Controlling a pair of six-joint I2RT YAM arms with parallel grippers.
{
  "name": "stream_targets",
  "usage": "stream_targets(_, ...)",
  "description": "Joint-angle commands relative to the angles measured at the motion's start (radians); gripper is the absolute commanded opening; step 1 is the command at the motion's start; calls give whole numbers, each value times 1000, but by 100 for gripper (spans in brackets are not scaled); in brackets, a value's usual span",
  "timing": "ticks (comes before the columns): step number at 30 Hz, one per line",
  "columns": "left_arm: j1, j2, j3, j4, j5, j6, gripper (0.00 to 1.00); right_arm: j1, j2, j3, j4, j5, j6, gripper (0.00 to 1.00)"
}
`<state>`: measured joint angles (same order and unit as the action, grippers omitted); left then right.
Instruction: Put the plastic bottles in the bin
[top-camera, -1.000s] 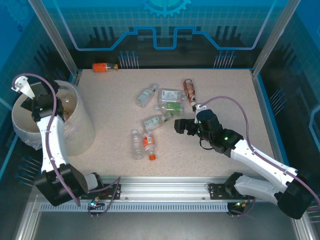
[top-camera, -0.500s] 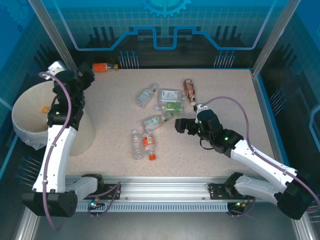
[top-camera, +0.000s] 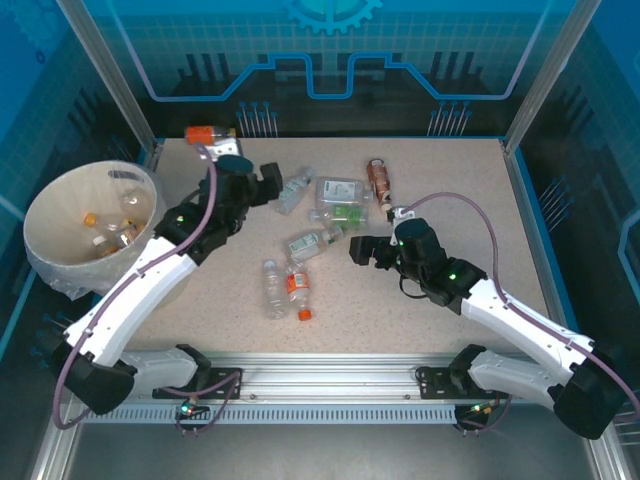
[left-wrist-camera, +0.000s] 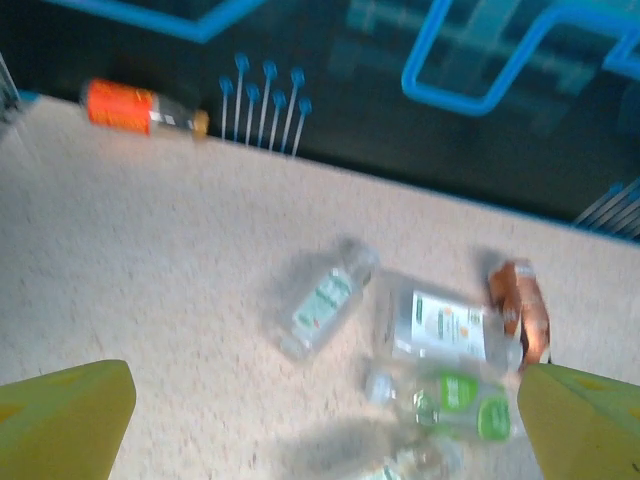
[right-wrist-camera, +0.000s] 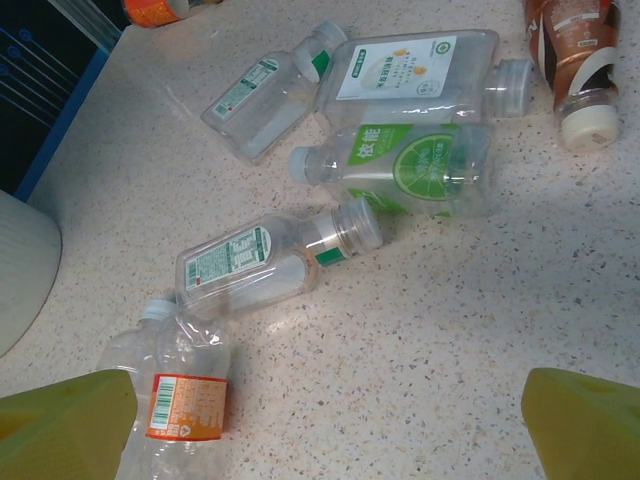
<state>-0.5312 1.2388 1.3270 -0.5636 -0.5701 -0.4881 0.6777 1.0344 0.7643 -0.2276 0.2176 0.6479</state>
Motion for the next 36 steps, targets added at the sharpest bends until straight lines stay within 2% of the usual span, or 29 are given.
stream_targets(1, -21, 40, -26, -151, 17, -120, 99, -9, 6, -5, 34, -26, 2, 100)
stream_targets(4, -21, 71, -75, -204, 67, -171, 99, -10, 8, -1, 16, -2, 15, 100)
stream_targets(9, -21, 82, -178, -256, 216, -216, 99, -8, 10, 6, -1, -21, -2, 100)
stream_targets(13, -17, 66, -298, -243, 367, -221, 99, -5, 9, -3, 29, -95, -39, 100)
stream_targets(16, -7, 55, -357, -253, 426, -212, 99, 19, 31, 18, 31, -162, -94, 100)
stream_targets(20, 0, 34, -433, -204, 518, -217, 99, 86, 53, 38, 34, -87, -136, 100)
stream_targets(25, 29, 46, -505, -123, 586, -227, 97, 116, 77, 56, 43, -67, -149, 100)
stream_targets(30, 74, 89, -544, -58, 624, -211, 89, 125, 81, 61, 45, -74, -158, 100)
stream_targets(36, 79, 149, -564, 12, 674, -187, 81, 131, 72, 57, 40, -71, -160, 100)
